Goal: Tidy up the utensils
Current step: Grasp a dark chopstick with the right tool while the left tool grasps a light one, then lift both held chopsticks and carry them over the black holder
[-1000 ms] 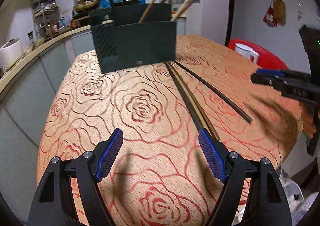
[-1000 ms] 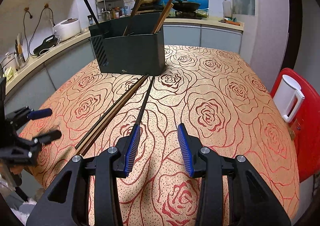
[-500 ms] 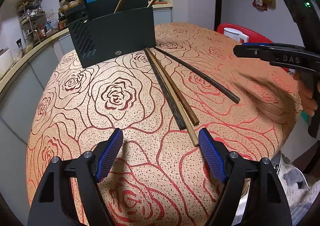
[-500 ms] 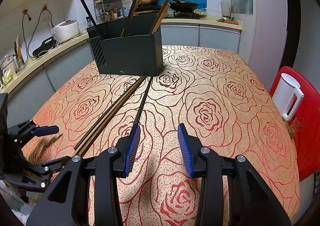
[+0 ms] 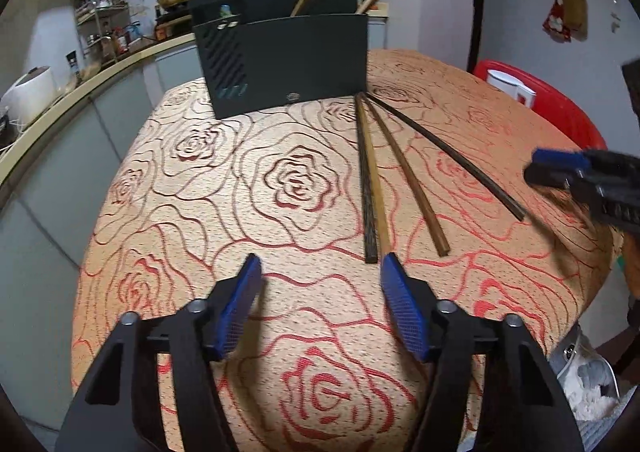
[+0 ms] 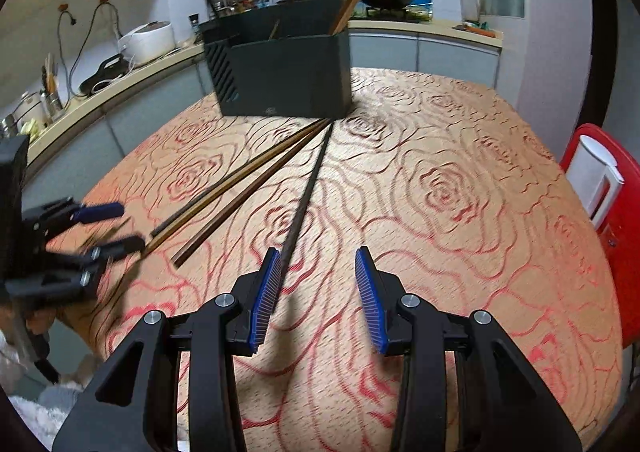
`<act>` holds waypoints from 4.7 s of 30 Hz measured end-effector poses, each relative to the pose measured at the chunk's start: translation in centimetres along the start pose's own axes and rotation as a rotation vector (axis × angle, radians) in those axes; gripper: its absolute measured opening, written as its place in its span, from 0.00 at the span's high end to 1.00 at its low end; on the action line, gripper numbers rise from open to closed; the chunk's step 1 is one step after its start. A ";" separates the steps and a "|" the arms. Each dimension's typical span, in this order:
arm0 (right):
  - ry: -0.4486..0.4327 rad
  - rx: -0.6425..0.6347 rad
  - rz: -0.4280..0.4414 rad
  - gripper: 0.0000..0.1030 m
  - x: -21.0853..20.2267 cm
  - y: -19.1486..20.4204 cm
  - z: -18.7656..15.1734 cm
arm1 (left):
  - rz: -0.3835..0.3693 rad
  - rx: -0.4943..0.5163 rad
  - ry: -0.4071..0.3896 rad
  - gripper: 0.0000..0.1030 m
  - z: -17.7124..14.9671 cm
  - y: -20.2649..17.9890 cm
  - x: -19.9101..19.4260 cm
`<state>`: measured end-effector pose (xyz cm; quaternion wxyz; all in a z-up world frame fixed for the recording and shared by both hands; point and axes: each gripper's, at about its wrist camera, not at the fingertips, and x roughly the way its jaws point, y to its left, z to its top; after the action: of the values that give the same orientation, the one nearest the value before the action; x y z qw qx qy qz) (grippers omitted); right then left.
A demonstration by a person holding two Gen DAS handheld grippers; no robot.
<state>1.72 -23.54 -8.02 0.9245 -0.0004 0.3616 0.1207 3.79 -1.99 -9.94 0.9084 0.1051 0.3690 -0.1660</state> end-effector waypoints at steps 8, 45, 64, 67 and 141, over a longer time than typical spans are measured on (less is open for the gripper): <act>0.012 -0.078 -0.016 0.63 1.1 2.5 -1.3 | -0.037 -0.040 0.007 0.60 -0.2 0.2 0.2; 0.006 -0.069 -0.044 0.89 1.7 2.8 -1.5 | -0.119 0.009 -0.016 0.87 -0.5 -2.1 -0.4; 0.011 -0.056 -0.046 0.90 1.6 2.4 -1.5 | -0.128 -0.039 -0.017 0.74 -1.8 -2.1 -1.5; 0.011 -0.055 -0.046 0.90 1.6 2.4 -1.5 | -0.113 -0.027 -0.023 0.72 -2.0 -2.5 -1.7; -0.368 0.010 0.073 0.92 -10.8 -1.5 26.4 | -0.019 0.004 -0.422 0.94 27.2 4.7 -14.8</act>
<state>12.04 -25.12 18.55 0.9700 0.0396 0.1867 0.1506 12.90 -2.87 20.02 0.9638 0.0662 0.1712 -0.1935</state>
